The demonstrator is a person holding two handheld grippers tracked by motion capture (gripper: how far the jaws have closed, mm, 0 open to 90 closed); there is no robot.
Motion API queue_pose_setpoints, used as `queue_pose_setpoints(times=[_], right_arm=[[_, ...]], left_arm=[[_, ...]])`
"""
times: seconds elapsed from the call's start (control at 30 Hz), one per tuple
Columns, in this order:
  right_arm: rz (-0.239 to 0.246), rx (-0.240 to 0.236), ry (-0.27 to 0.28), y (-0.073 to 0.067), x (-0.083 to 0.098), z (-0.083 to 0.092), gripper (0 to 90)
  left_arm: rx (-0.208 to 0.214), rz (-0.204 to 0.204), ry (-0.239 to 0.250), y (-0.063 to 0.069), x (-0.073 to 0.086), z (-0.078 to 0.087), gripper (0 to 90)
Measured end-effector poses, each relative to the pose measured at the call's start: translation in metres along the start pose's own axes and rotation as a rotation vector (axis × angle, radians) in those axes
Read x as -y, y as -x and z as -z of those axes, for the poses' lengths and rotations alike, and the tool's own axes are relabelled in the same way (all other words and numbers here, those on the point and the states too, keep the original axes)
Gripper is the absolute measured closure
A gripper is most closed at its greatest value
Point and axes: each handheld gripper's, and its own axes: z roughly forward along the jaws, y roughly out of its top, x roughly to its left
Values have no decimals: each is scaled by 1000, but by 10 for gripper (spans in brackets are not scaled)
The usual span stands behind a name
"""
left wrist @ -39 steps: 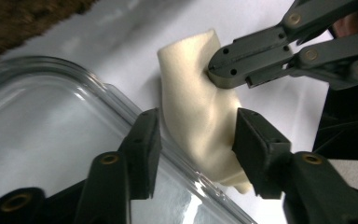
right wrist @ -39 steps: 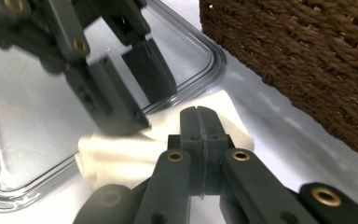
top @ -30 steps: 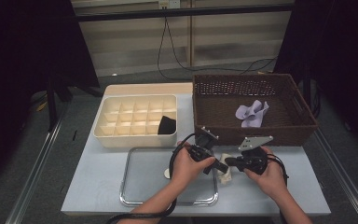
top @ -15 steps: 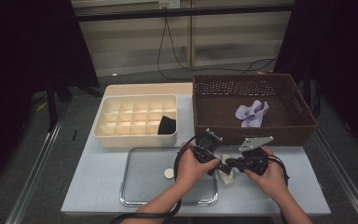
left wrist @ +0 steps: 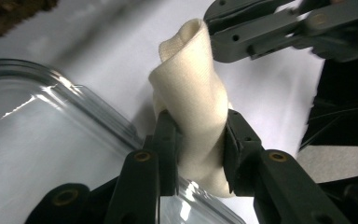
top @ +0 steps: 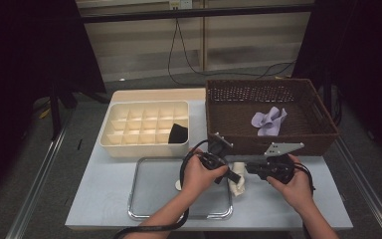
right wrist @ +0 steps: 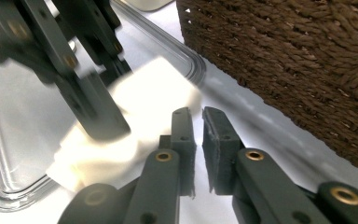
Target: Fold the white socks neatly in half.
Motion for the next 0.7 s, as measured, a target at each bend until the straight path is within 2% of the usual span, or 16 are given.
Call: queue_pose_setpoints(times=[0.1,0.37,0.6,0.7], right_arm=[[-3,5,-6,-1,0,-2,722],[-4,12,-26,-7,-1,-9,482],[-8,16,-40,-8,0,-13,350],[-6,23,-40,-8,-1,-14,319]], left_arm=[[-13,-7,13,-3,1,13,697],[-29,10,37,-12,6,46,695],[-49,25,44,-22,8,73,693],[-59,38,64,-26,9,84,693]])
